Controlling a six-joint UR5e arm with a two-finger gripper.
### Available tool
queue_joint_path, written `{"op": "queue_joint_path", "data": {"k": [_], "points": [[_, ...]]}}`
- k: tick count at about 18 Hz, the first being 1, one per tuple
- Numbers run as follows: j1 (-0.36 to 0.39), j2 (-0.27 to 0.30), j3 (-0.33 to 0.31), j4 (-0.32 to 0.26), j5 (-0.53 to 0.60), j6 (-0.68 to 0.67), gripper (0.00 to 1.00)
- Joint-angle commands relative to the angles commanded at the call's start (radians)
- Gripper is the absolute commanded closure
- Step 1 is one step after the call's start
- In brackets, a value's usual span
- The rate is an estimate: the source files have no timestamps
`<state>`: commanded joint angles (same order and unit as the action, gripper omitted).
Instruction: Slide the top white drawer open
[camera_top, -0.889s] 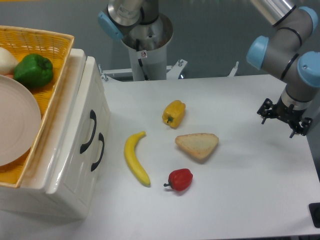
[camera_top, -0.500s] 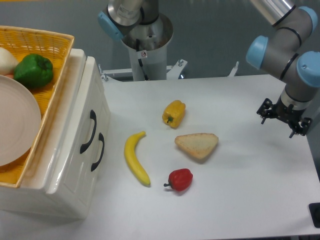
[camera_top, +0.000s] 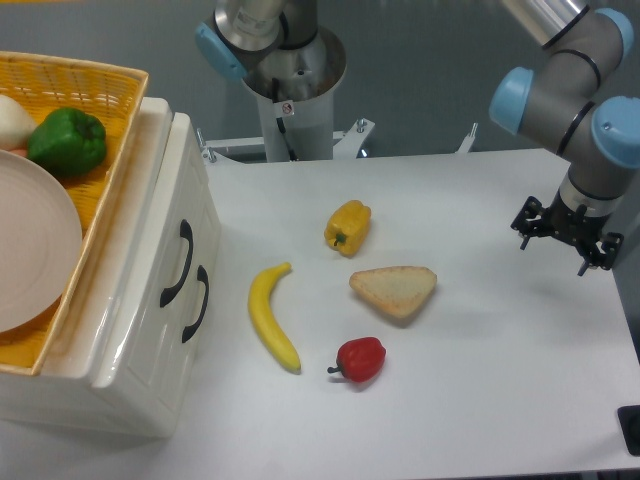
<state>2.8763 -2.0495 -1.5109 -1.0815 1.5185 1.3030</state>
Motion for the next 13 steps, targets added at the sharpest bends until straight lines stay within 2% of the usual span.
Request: {"op": "queue_joint_path", "data": {"k": [3, 6, 10, 13], "points": [[-0.038, 0.078, -0.02, -0.017, 0.08, -0.093, 0.0], [-0.072, 0.135, -0.028, -0.107, 0.083, -0.145, 0.0], [-0.12, 0.184, -0.028, -0.184, 0.08, -0.306, 0.0], [-0.164, 0.228, -0.026, -0.267, 0.068, -0.384, 0.0]]}}
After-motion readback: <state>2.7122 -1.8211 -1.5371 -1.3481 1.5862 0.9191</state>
